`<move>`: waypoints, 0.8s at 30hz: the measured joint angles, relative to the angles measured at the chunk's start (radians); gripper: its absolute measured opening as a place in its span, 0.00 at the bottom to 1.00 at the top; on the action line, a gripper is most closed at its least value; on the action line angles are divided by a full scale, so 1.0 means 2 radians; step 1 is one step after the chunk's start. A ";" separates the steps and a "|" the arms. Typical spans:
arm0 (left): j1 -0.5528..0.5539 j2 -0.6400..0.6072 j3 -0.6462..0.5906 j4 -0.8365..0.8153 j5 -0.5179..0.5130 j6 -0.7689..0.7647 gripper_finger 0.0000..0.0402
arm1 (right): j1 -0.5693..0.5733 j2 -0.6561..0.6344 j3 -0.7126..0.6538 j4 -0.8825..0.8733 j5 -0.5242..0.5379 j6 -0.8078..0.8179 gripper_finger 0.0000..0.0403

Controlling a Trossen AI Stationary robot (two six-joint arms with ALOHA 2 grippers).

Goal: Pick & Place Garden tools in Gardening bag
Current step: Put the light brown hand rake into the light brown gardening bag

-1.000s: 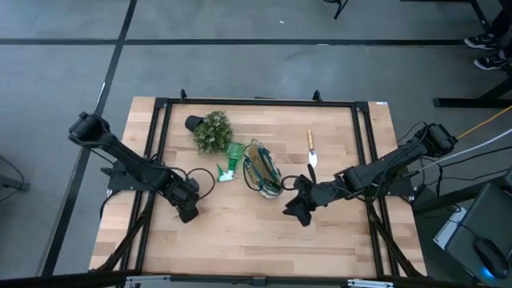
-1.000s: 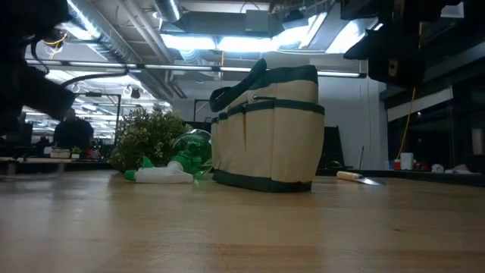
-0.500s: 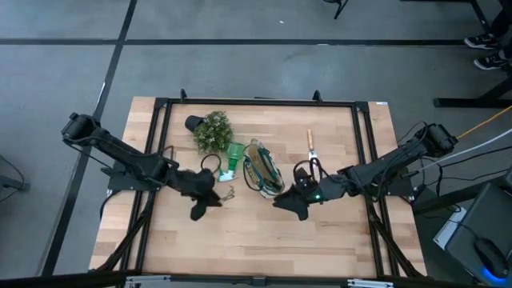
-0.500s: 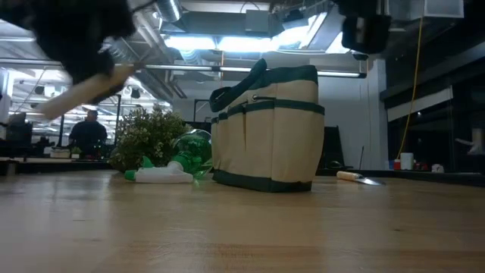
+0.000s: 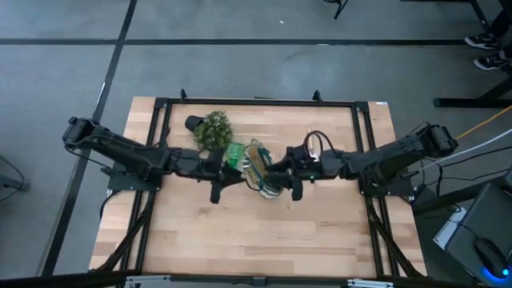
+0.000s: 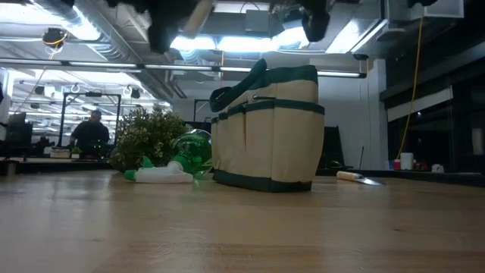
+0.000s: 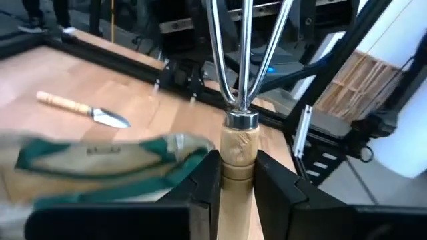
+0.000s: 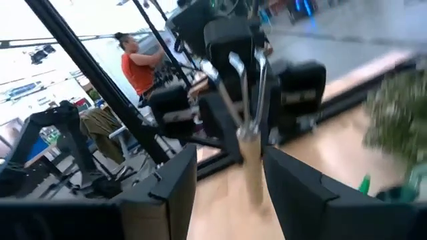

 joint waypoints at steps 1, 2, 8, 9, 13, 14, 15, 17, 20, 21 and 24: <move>0.003 0.010 0.017 -0.011 0.000 0.002 0.15 | -0.006 0.000 0.000 0.007 -0.004 -0.011 0.44; 0.006 0.020 0.033 -0.026 -0.001 0.003 0.15 | -0.011 0.000 0.000 0.015 -0.006 -0.020 0.44; 0.015 0.092 0.112 -0.074 -0.008 0.002 0.15 | -0.027 0.000 0.000 0.059 -0.035 -0.089 0.44; 0.015 0.101 0.122 -0.074 -0.008 0.000 0.15 | -0.028 0.000 0.000 0.061 -0.052 -0.094 0.44; 0.014 0.138 0.157 -0.074 -0.001 0.003 0.15 | -0.032 0.000 0.000 0.055 -0.098 -0.097 0.44; 0.015 0.147 0.165 -0.073 0.001 0.007 0.15 | -0.032 -0.001 0.000 0.051 -0.103 -0.104 0.44; 0.015 0.154 0.170 -0.073 0.003 0.009 0.15 | -0.032 -0.001 0.000 0.045 -0.103 -0.108 0.44; 0.015 0.167 0.182 -0.076 0.004 -0.004 0.15 | -0.033 -0.001 0.000 0.042 -0.102 -0.104 0.43; 0.011 0.178 0.193 -0.073 0.006 -0.015 0.15 | -0.032 -0.001 0.000 0.045 -0.100 -0.095 0.41; 0.010 0.179 0.194 -0.074 0.004 -0.013 0.15 | -0.032 -0.001 0.000 0.044 -0.101 -0.096 0.40; 0.009 0.178 0.195 -0.075 -0.009 -0.016 0.15 | -0.032 -0.001 0.000 0.042 -0.092 -0.095 0.31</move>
